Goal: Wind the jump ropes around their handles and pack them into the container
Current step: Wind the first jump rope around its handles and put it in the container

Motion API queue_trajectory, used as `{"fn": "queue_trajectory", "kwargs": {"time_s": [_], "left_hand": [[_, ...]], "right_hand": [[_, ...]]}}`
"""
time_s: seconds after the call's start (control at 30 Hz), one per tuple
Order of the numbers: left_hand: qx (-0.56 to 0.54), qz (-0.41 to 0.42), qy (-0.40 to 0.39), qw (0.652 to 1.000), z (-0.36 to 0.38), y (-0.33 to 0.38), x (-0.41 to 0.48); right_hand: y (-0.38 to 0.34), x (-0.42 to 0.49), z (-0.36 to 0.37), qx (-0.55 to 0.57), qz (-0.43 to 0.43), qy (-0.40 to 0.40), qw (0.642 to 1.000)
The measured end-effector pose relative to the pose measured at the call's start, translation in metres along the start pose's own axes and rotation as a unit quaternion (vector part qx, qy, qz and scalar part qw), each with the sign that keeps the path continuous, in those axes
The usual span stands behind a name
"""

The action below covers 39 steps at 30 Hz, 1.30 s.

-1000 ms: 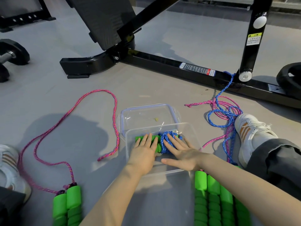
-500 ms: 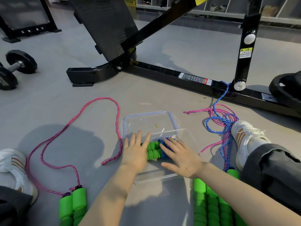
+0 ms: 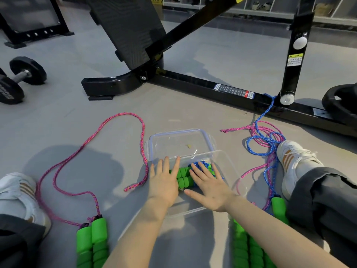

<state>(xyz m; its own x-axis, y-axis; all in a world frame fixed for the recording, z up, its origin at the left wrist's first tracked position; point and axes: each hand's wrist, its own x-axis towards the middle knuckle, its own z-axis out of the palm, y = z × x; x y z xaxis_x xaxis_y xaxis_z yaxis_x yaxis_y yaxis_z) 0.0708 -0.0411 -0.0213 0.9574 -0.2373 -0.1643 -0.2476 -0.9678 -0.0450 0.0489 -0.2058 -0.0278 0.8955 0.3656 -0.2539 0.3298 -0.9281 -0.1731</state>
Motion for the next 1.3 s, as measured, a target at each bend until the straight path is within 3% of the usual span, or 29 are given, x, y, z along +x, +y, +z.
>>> {"fn": "queue_trajectory", "kwargs": {"time_s": [0.13,0.27,0.37,0.47,0.53,0.8,0.97,1.07,1.1,1.2,1.3], "left_hand": [[0.013,-0.044,-0.003,0.999,0.005,0.0,-0.02],[0.002,-0.107,-0.024,0.994,0.001,0.003,-0.044],[-0.011,-0.145,-0.049,0.988,-0.001,0.007,-0.066],[-0.029,-0.177,-0.067,0.982,-0.004,0.014,-0.083],[-0.029,-0.158,-0.049,0.986,-0.009,0.019,-0.095],[-0.058,-0.022,0.12,0.991,-0.006,-0.012,-0.131],[0.042,0.053,0.102,0.993,0.009,-0.043,-0.106],[0.078,0.075,-0.014,0.994,0.001,-0.044,-0.109],[0.094,0.074,-0.018,0.993,0.004,-0.043,-0.106],[0.066,0.063,0.009,0.996,0.005,-0.034,-0.111],[0.016,0.081,0.072,0.994,0.018,-0.022,-0.119]], "right_hand": [[-0.008,-0.017,-0.002,-0.008,0.0,0.101,0.995],[-0.02,-0.033,-0.003,-0.063,0.092,0.153,0.982],[-0.034,-0.056,-0.012,-0.024,0.167,0.212,0.963],[-0.049,-0.073,-0.017,0.104,0.272,0.131,0.948],[-0.06,-0.077,-0.012,0.169,0.289,0.079,0.939],[-0.028,-0.066,-0.022,0.078,0.158,0.016,0.984],[-0.017,-0.04,-0.04,-0.026,0.047,0.019,0.998],[-0.02,-0.035,-0.034,-0.083,0.027,0.054,0.995],[-0.021,-0.036,-0.027,-0.095,0.018,0.079,0.992],[-0.025,-0.051,-0.007,-0.084,-0.031,0.175,0.98],[-0.029,-0.072,0.004,-0.094,-0.081,0.162,0.979]]}}
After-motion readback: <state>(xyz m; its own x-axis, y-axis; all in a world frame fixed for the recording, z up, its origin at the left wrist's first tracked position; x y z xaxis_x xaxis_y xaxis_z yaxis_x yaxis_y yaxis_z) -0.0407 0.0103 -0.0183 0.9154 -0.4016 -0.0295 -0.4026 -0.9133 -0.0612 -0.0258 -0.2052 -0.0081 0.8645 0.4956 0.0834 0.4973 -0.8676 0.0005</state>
